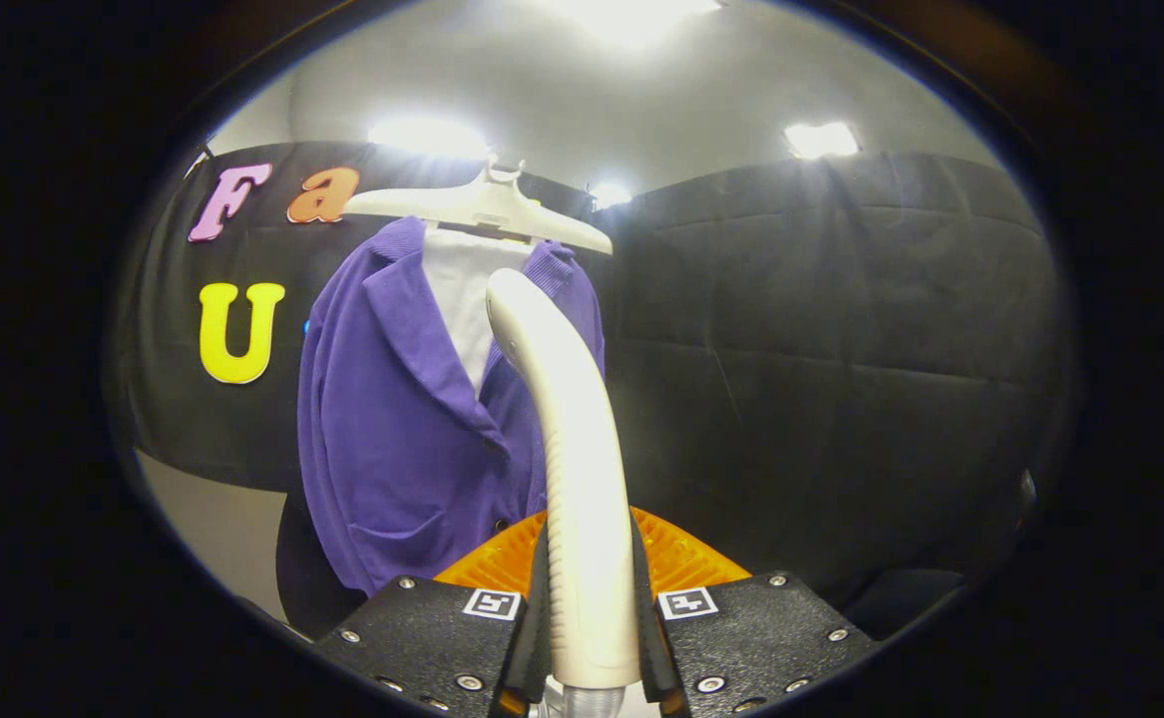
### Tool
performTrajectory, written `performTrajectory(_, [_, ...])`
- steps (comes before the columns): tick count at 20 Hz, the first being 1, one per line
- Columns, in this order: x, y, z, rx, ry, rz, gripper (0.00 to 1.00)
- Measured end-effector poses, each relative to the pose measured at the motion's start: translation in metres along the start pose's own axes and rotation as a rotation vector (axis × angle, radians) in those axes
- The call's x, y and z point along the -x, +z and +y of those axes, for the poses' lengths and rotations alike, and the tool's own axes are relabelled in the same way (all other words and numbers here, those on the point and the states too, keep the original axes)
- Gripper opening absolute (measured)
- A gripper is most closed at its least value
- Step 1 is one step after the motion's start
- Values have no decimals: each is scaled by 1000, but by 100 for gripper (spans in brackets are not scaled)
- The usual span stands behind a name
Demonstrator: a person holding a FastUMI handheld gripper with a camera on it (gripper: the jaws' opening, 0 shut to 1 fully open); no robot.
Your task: Iron the clothes twice with a garment steamer, once on the left side and once on the right side.
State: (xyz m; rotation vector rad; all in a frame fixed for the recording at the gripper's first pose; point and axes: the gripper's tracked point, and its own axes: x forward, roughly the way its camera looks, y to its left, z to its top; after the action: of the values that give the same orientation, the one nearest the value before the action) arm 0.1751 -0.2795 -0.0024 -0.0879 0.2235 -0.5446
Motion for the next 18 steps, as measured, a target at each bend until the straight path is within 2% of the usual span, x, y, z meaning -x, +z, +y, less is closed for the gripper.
performTrajectory(4, [-26, 29, -10, 14, -86, -49, 36])
performTrajectory(9, [-51, 53, 7, 7, -118, -82, 36])
performTrajectory(12, [-64, 61, 17, -1, -137, -98, 36])
performTrajectory(18, [-88, 58, 23, 61, -263, -104, 36])
